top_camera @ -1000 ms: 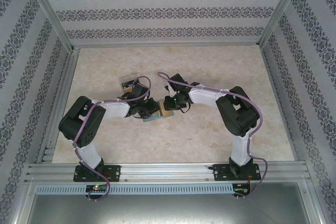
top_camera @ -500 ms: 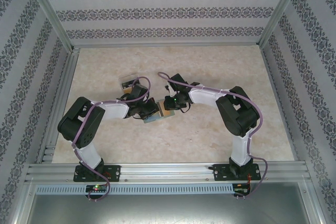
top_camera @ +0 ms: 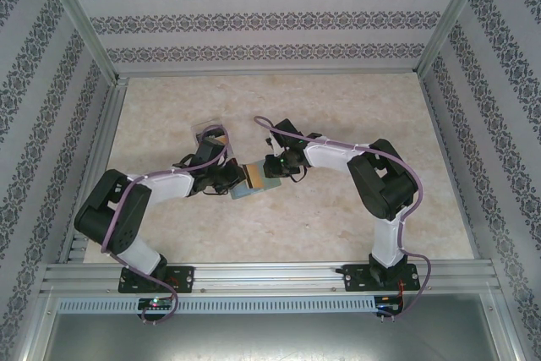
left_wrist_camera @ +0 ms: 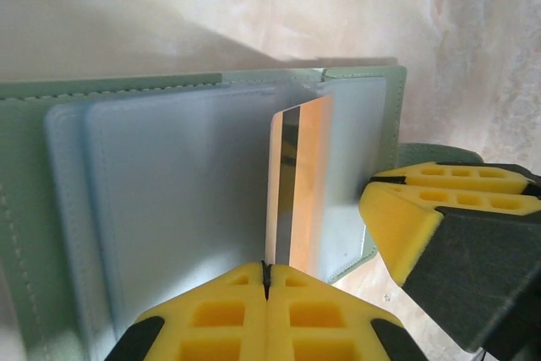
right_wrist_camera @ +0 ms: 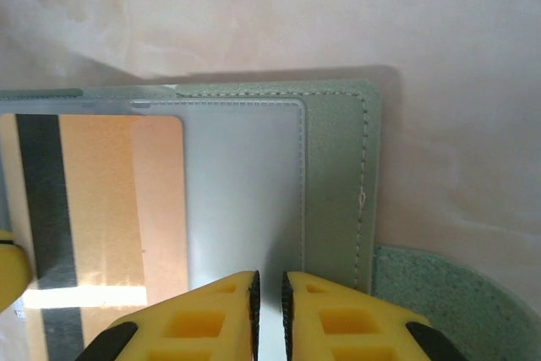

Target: Take the credit cards out of the card holder

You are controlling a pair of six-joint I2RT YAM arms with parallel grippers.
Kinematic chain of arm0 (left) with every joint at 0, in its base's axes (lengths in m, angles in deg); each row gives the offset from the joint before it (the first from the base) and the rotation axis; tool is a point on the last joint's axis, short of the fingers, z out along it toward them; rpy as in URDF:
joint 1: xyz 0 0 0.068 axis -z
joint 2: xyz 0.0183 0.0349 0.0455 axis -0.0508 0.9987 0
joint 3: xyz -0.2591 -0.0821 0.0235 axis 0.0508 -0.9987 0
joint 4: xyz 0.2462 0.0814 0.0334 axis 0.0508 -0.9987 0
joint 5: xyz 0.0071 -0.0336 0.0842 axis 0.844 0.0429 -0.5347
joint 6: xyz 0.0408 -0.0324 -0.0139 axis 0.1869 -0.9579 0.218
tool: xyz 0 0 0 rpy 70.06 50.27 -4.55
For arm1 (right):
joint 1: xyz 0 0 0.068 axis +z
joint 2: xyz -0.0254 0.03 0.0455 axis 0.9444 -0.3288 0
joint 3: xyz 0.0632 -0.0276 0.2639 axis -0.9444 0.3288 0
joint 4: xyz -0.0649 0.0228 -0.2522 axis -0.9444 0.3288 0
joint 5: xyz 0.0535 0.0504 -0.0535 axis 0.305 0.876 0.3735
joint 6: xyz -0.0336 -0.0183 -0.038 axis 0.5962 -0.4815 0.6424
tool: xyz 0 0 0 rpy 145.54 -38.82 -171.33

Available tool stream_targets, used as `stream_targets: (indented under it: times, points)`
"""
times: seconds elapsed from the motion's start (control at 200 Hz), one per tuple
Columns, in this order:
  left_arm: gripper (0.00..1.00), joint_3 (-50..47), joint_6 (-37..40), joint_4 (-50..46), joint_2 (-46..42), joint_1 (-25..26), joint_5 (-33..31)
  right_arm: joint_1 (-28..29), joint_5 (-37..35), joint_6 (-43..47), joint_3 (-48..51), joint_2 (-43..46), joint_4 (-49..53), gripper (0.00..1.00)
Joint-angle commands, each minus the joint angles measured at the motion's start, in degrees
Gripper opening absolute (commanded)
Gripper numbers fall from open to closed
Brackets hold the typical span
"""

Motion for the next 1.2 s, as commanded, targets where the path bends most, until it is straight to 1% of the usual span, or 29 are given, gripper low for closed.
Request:
stream_targets:
  times: [0.0,0.345,0.43,0.545,0.59,0.605,0.635,0.719,0.789,0.829,0.909,0.919,0.929,0.939,1.084,1.199]
  points:
    - [0.00,-0.1,2.8,-4.1,-2.4,-0.8,-0.9,-0.2,0.4,-0.3,0.5,-1.9,1.1,0.20]
    - [0.00,2.3,8.0,-17.5,-13.2,-2.4,-5.6,-1.0,0.6,0.6,-0.6,-0.9,1.3,0.22]
    - [0.00,3.9,9.5,-20.6,-14.7,-2.4,-6.1,-1.2,0.2,0.9,-1.3,0.4,1.3,0.28]
    - [0.00,7.3,13.4,-25.6,-16.0,-2.4,-7.0,-1.6,-0.4,1.2,-1.9,3.0,1.2,0.30]
    - [0.00,9.2,15.8,-28.1,-16.4,-2.4,-8.0,-1.9,-0.3,1.3,-2.1,4.1,1.2,0.33]
    - [0.00,9.9,16.5,-29.0,-16.5,-2.4,-8.5,-1.9,-0.4,1.3,-2.1,4.4,1.1,0.36]
    - [0.00,11.1,18.2,-30.7,-16.7,-2.4,-9.7,-2.1,-0.6,1.4,-2.2,5.2,1.1,0.42]
    - [0.00,14.8,23.4,-34.9,-17.3,-2.4,-13.2,-2.8,-1.0,1.2,-2.0,7.5,0.9,0.56]
    - [0.00,17.4,28.0,-36.9,-17.6,-2.4,-15.7,-3.3,-1.1,1.0,-1.6,9.4,0.6,0.63]
    - [0.00,19.0,31.0,-38.1,-17.7,-2.3,-17.0,-3.7,-1.2,0.8,-1.5,10.4,0.5,0.69]
    - [0.00,21.5,38.2,-39.1,-17.8,-2.4,-18.9,-4.4,-1.4,0.3,-0.9,12.3,0.3,0.86]
    - [0.00,21.8,39.2,-39.2,-17.8,-2.4,-19.1,-4.5,-1.4,0.3,-0.8,12.5,0.3,0.90]
    - [0.00,22.1,40.2,-39.3,-17.8,-2.4,-19.3,-4.6,-1.3,0.3,-0.8,12.7,0.3,0.95]
    - [0.00,22.2,41.2,-39.3,-17.8,-2.4,-19.5,-4.7,-1.3,0.3,-0.7,12.9,0.2,0.97]
    - [0.00,26.0,58.7,-42.2,-16.9,-2.4,-21.2,-5.3,-1.8,0.3,0.0,15.9,0.3,0.98]
    - [0.00,28.3,70.2,-44.0,-14.9,-2.4,-28.3,-5.6,-2.5,-0.1,1.2,18.2,-0.2,0.98]
